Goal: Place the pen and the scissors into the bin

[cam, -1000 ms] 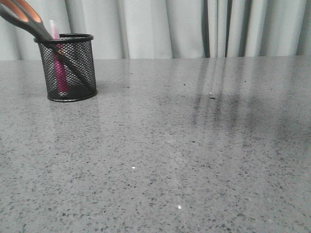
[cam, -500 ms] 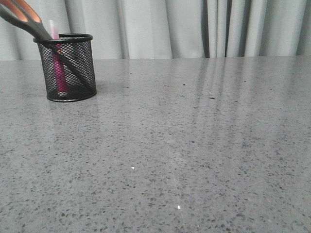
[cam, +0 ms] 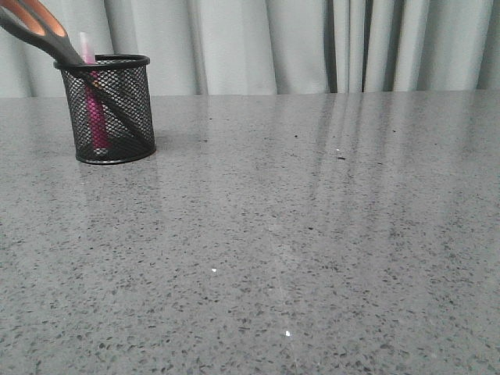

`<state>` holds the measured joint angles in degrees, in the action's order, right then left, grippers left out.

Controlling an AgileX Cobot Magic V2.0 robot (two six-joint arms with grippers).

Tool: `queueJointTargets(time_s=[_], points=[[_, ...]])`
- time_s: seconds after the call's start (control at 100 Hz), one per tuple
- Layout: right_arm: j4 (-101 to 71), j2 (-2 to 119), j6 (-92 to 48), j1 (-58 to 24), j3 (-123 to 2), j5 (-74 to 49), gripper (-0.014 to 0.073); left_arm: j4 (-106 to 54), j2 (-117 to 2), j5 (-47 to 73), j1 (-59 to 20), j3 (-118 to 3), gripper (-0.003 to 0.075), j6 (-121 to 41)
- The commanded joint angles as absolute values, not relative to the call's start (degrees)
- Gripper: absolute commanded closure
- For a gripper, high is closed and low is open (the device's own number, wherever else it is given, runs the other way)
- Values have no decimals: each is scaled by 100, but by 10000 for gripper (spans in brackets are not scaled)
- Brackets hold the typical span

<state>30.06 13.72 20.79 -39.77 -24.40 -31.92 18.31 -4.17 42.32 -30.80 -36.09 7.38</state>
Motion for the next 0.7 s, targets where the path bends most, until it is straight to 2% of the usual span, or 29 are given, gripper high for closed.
queueJointTargets(time_s=[0.0, 0.19, 0.39, 0.46, 0.61, 0.69], points=[[3194, 1416, 2050, -3963, -2576, -2847, 653, 1898, -504, 3840, -3123, -3733, 739, 797], [3194, 1416, 2050, -3963, -2576, -2847, 653, 1898, -504, 3788, -3123, -3678, 739, 797], [3194, 1416, 2050, -3963, -2576, -2847, 653, 1366, -504, 3355, -2975, -3106, 739, 350], [3194, 1416, 2050, -3963, -2576, -2847, 653, 1159, -504, 2702, -2790, -2643, 739, -226], [3194, 1416, 2050, -3963, -2576, -2837, 653, -304, -504, 312, -2167, -1178, 739, -1246], [3194, 1416, 2050, -3963, -2576, -2837, 653, -761, -504, 0, -1744, -650, 739, -1234]])
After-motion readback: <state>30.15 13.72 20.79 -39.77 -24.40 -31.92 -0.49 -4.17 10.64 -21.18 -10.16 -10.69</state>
